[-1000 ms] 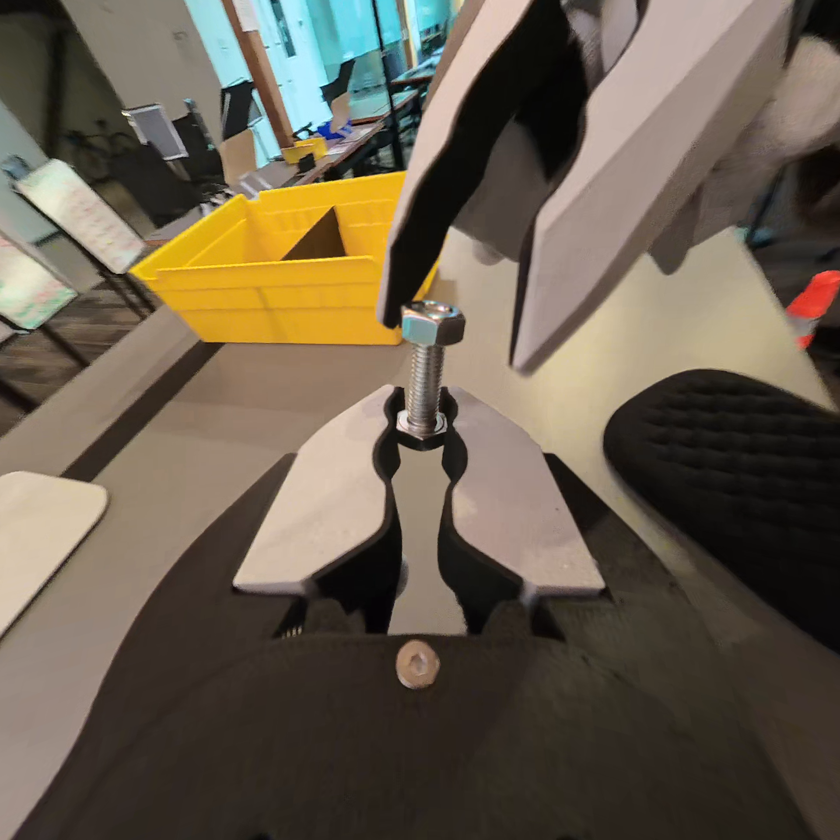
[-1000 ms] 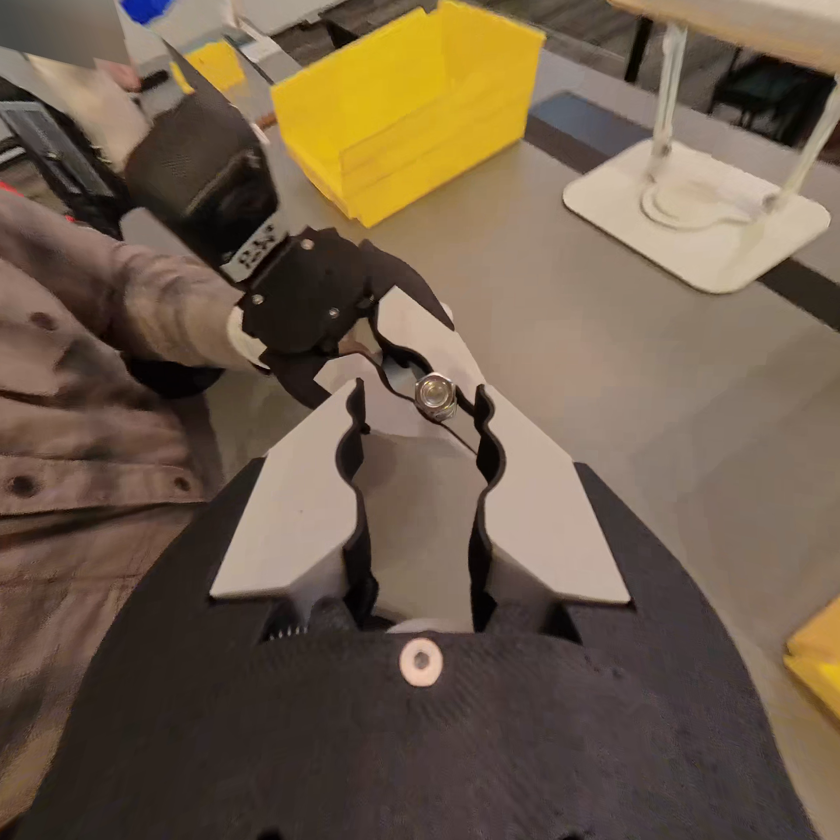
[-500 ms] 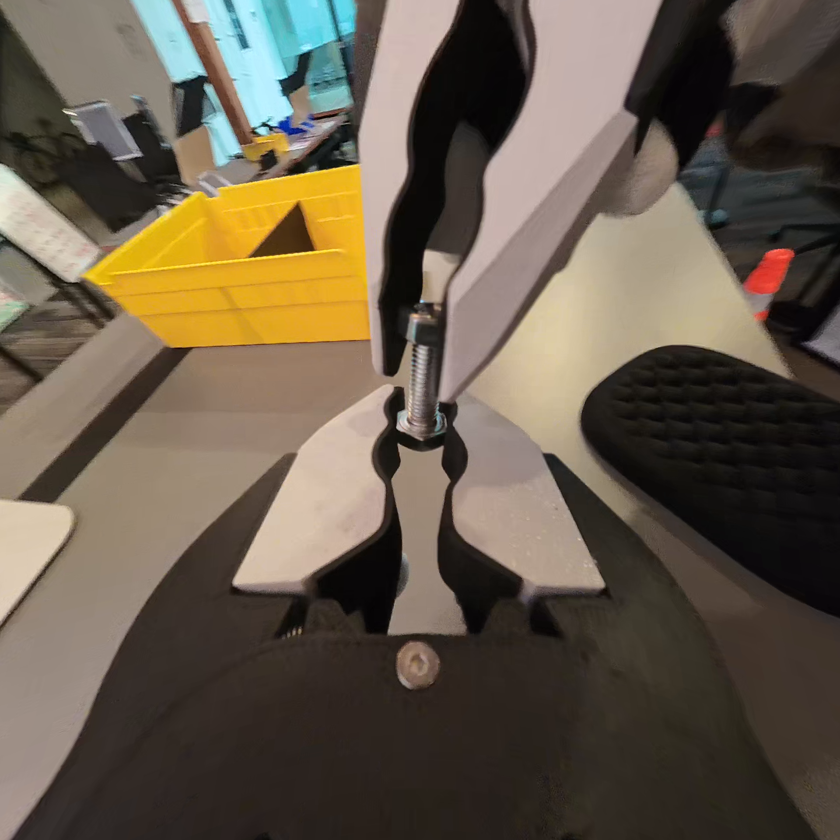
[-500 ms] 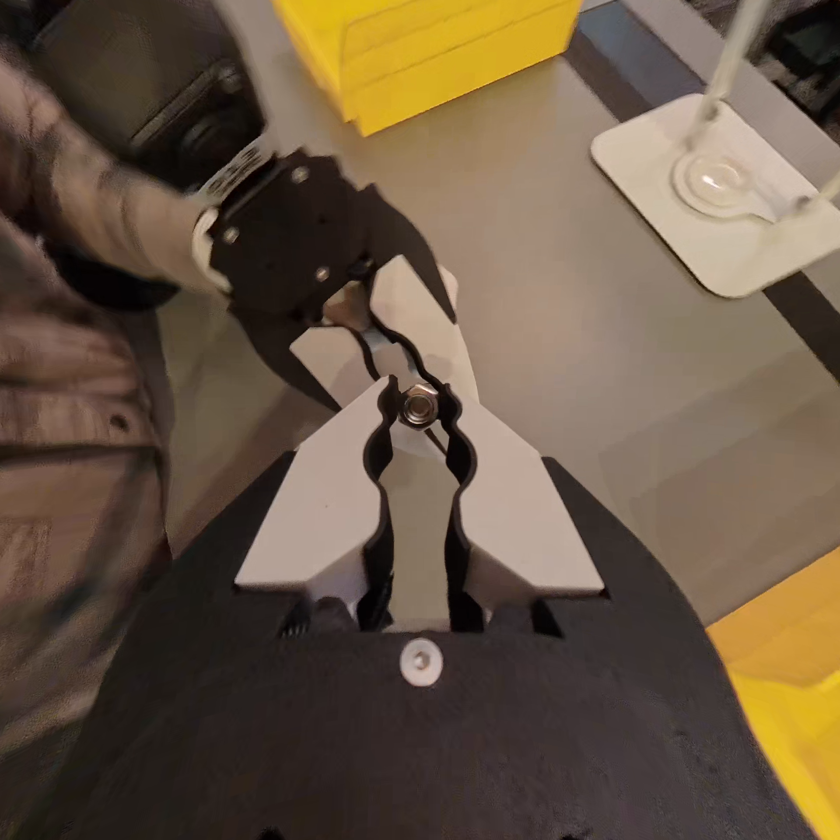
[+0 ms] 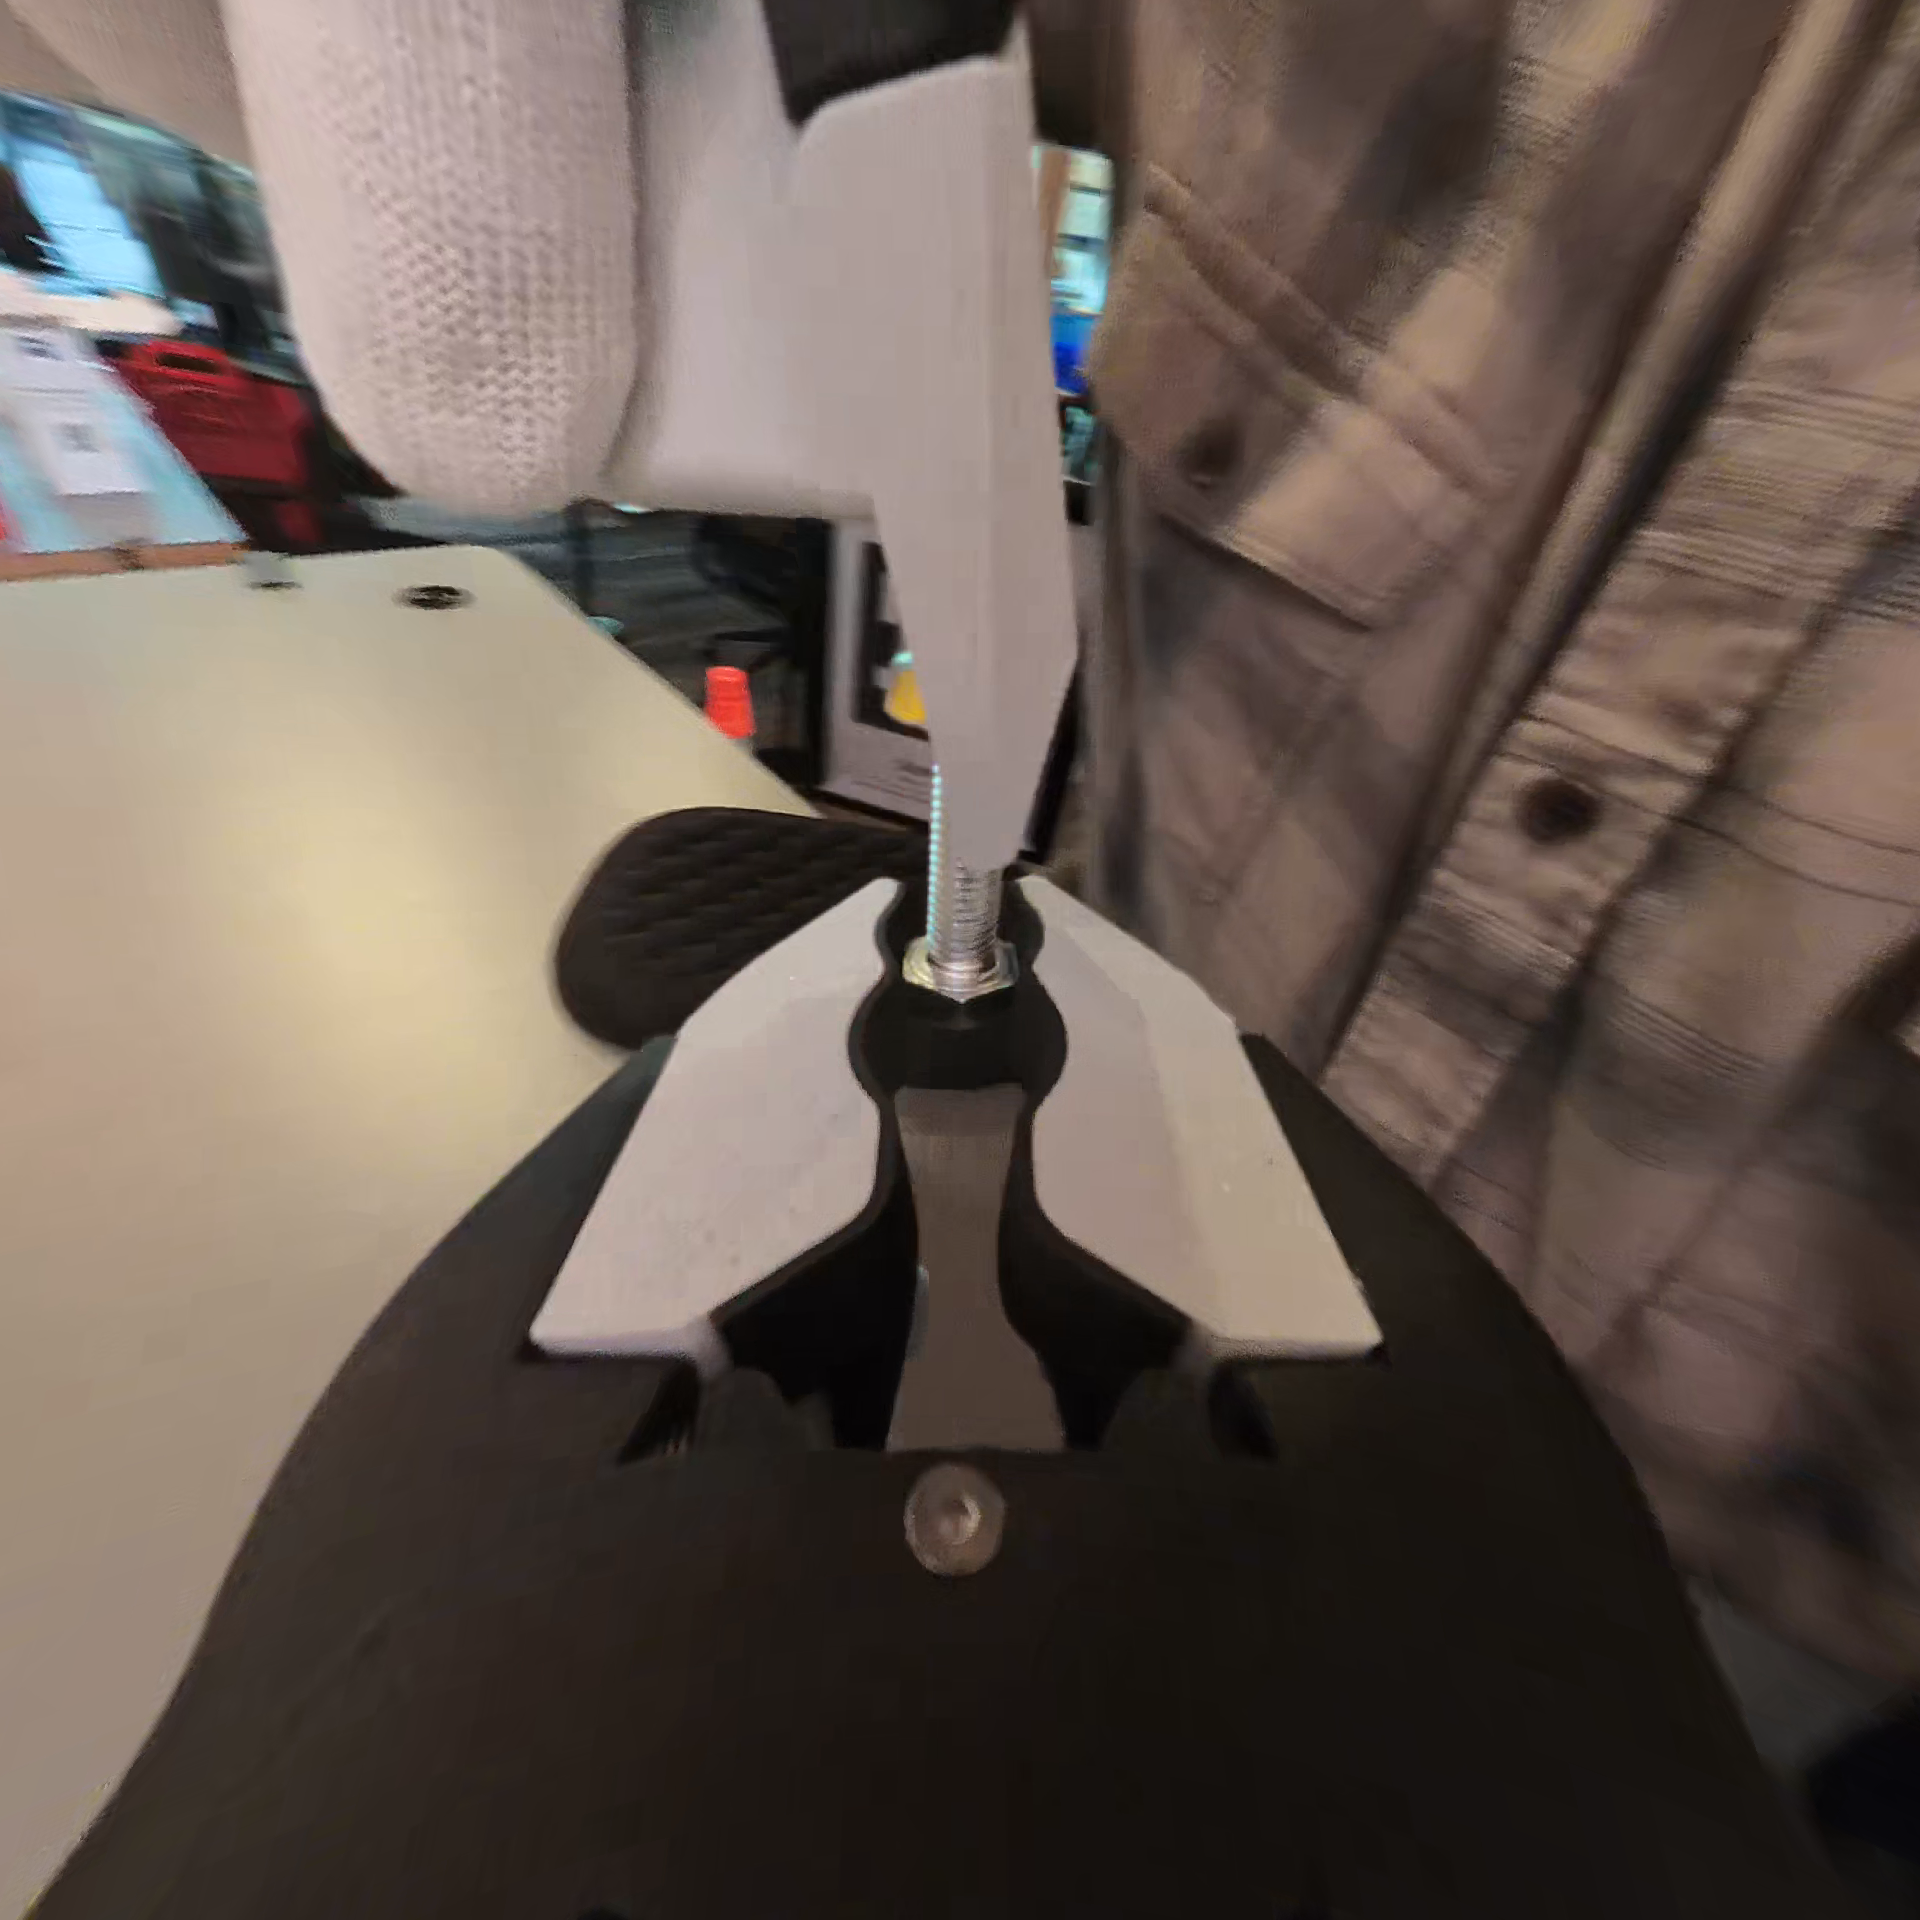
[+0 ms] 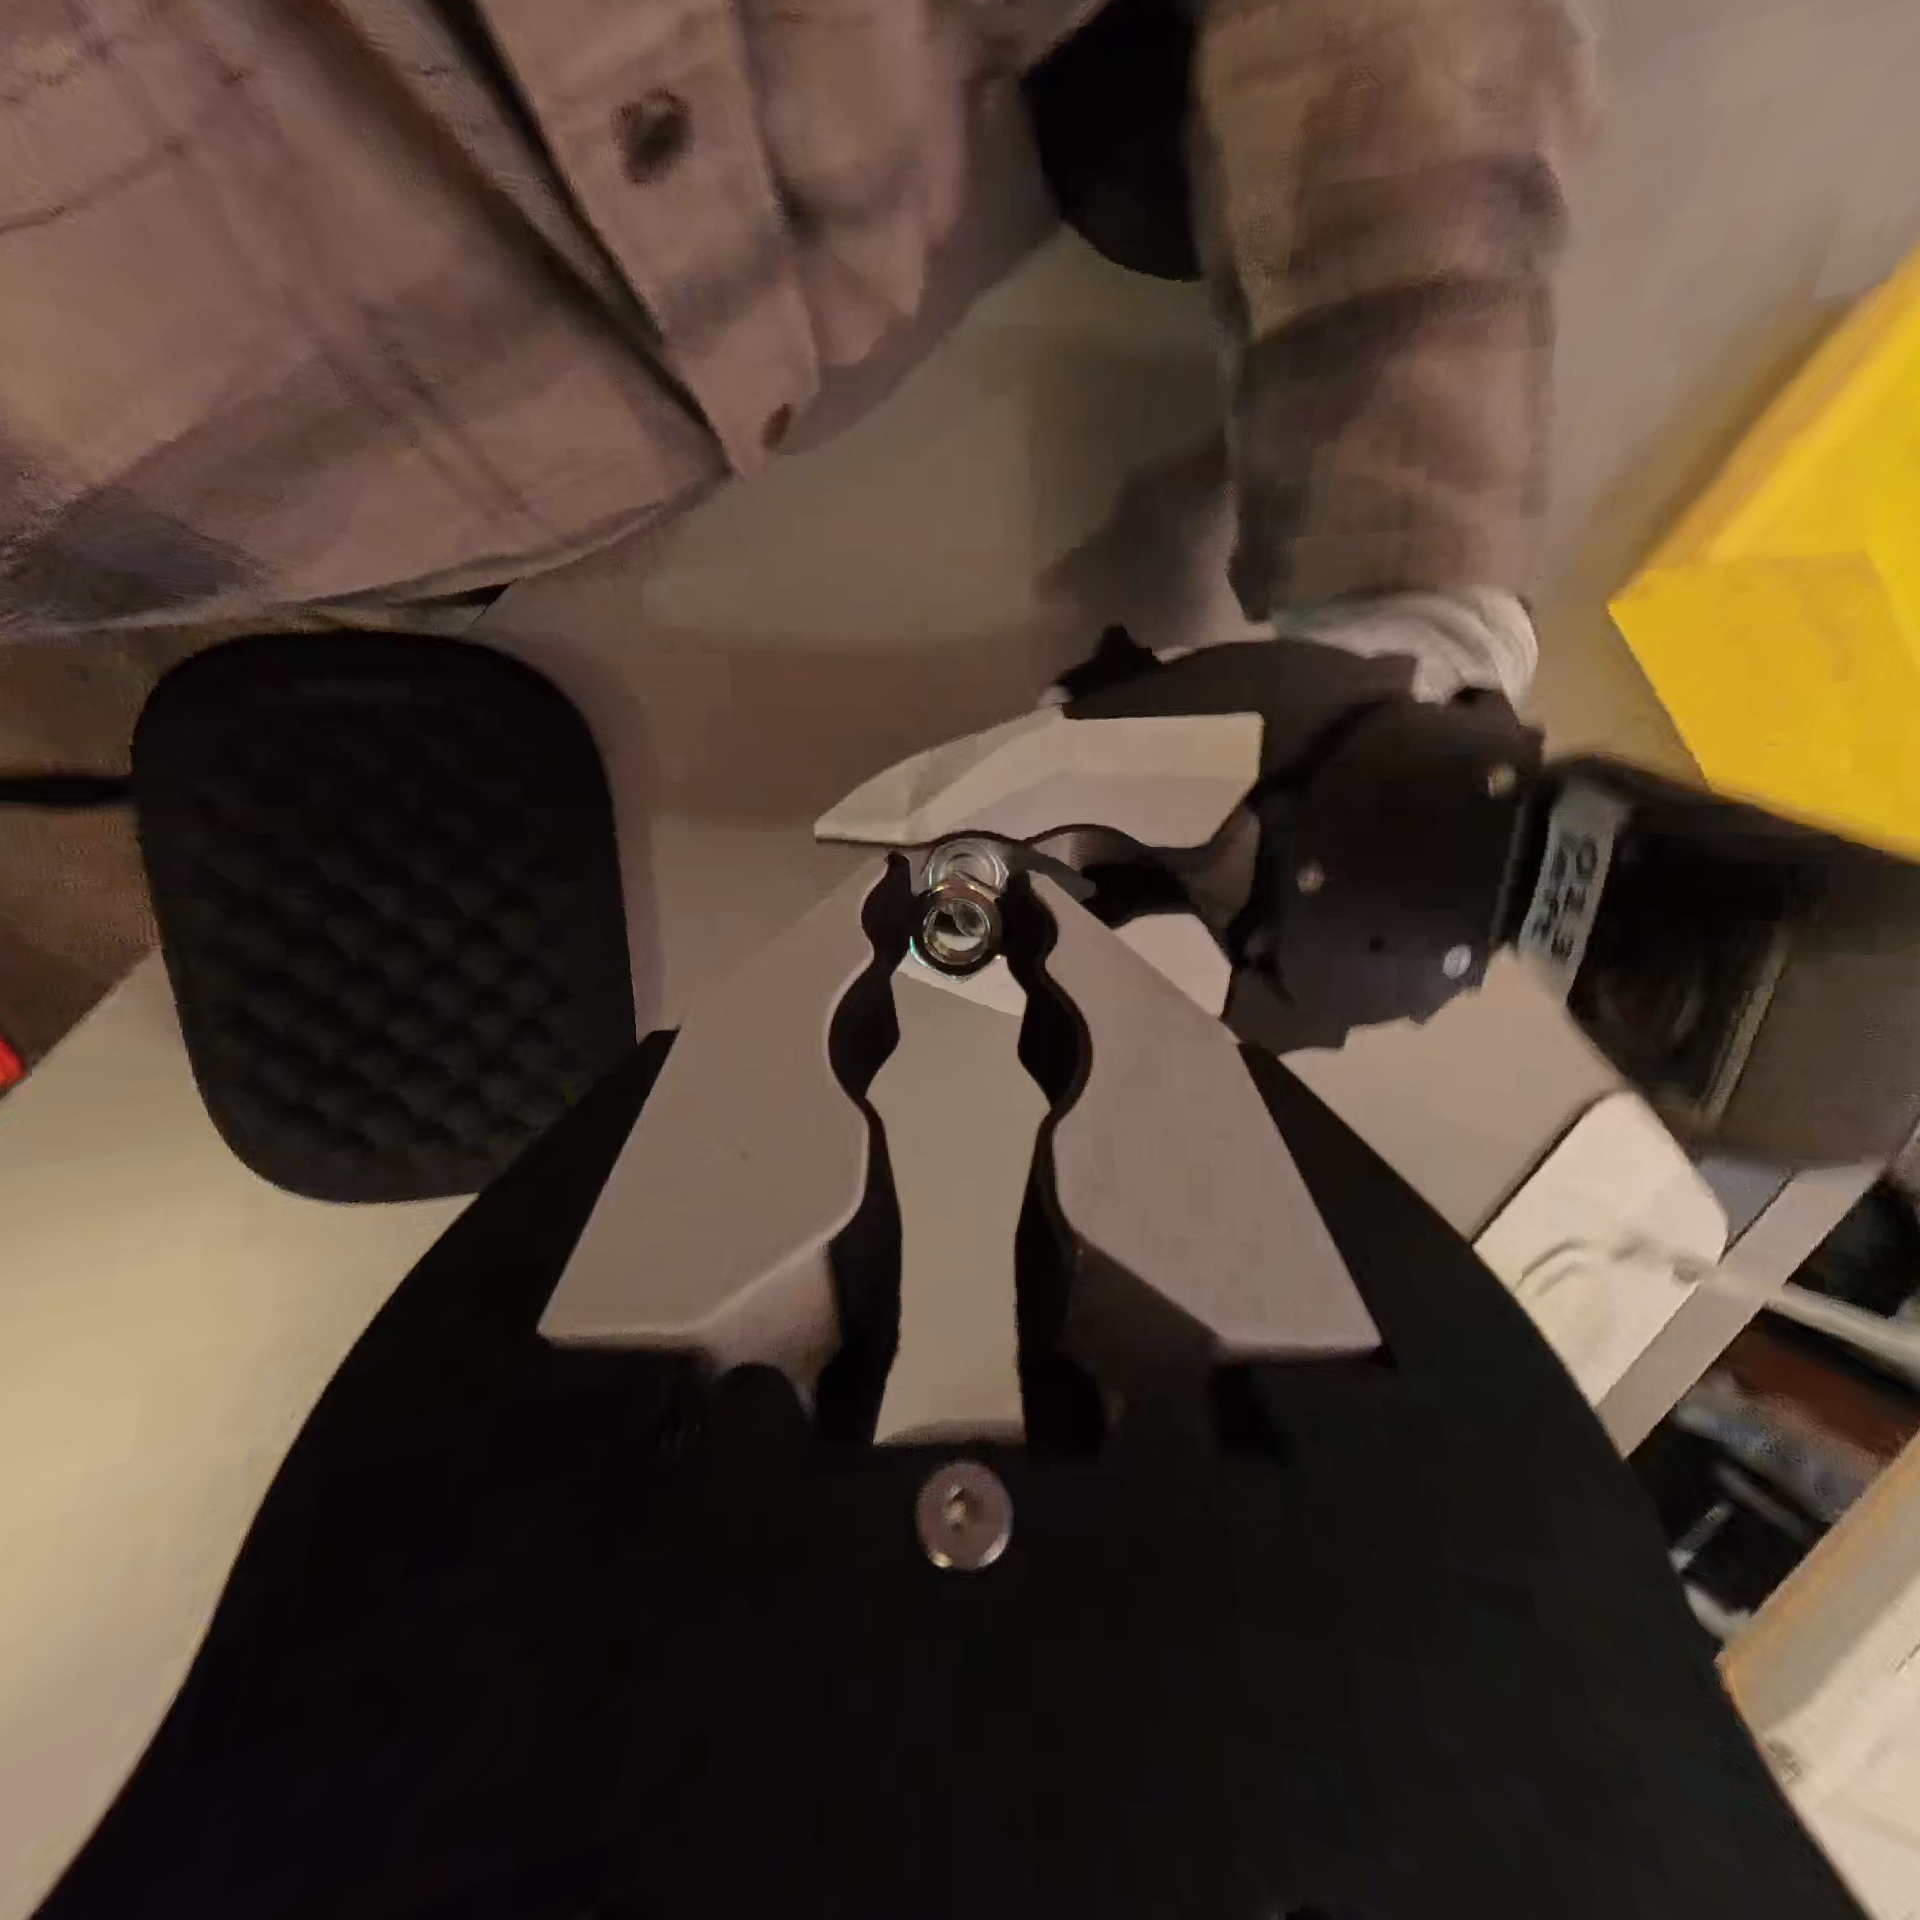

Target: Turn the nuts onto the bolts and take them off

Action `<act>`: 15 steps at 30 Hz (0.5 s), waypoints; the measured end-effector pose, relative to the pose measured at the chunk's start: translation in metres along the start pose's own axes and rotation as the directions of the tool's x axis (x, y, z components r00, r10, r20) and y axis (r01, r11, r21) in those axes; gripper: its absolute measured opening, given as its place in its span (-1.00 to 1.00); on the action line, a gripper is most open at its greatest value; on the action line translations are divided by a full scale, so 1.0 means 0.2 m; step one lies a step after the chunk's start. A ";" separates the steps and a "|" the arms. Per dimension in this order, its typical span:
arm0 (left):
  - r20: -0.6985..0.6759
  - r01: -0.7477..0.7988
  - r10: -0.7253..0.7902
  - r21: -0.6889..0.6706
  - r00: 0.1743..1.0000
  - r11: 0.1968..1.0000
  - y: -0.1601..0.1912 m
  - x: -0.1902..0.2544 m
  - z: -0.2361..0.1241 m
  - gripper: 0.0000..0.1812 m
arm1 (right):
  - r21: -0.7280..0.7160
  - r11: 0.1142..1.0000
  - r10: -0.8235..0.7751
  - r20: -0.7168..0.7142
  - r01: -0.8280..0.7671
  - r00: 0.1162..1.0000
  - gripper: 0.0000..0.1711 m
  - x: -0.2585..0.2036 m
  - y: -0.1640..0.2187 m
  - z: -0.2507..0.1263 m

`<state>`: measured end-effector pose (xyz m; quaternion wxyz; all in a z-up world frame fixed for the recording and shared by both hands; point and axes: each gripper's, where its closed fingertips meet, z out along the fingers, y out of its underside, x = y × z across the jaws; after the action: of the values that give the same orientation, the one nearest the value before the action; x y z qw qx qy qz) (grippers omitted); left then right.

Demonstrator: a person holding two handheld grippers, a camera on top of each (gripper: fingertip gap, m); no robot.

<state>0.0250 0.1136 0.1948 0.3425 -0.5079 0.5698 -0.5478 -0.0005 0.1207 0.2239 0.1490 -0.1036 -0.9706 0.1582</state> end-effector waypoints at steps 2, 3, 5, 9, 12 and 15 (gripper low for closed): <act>-0.084 0.011 -0.012 -0.015 0.996 1.000 0.03 0.06 0.02 -0.83 | -0.031 0.994 -0.104 0.041 0.105 0.994 -0.80 -0.03 -0.02 0.02; -0.139 0.025 -0.027 -0.017 0.990 1.000 0.04 0.10 0.02 -0.84 | -0.041 0.988 -0.144 0.050 0.146 0.988 -0.80 -0.04 -0.03 0.03; -0.176 0.028 -0.030 -0.013 0.984 1.000 0.05 0.12 0.03 -0.84 | -0.072 0.973 -0.214 0.056 0.217 0.975 -0.80 -0.05 -0.04 0.05; -0.246 0.054 -0.051 0.002 0.968 0.999 0.06 0.16 0.01 -0.84 | -0.129 0.942 -0.306 0.046 0.309 0.951 -0.80 -0.05 -0.05 0.04; -0.173 0.057 -0.055 0.006 0.983 0.998 0.07 0.09 0.00 -0.84 | -0.130 0.967 -0.222 0.000 0.220 0.975 -0.80 -0.02 -0.02 -0.02; -0.107 0.060 -0.055 0.040 0.993 0.997 0.06 0.04 -0.05 -0.84 | -0.102 0.995 0.001 -0.157 -0.018 0.988 -0.80 0.08 0.10 -0.20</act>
<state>0.0121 0.1075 0.1865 0.3069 -0.4868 0.5603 -0.5957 0.0002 0.1540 0.2573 0.2183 -0.1278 -0.9623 0.0998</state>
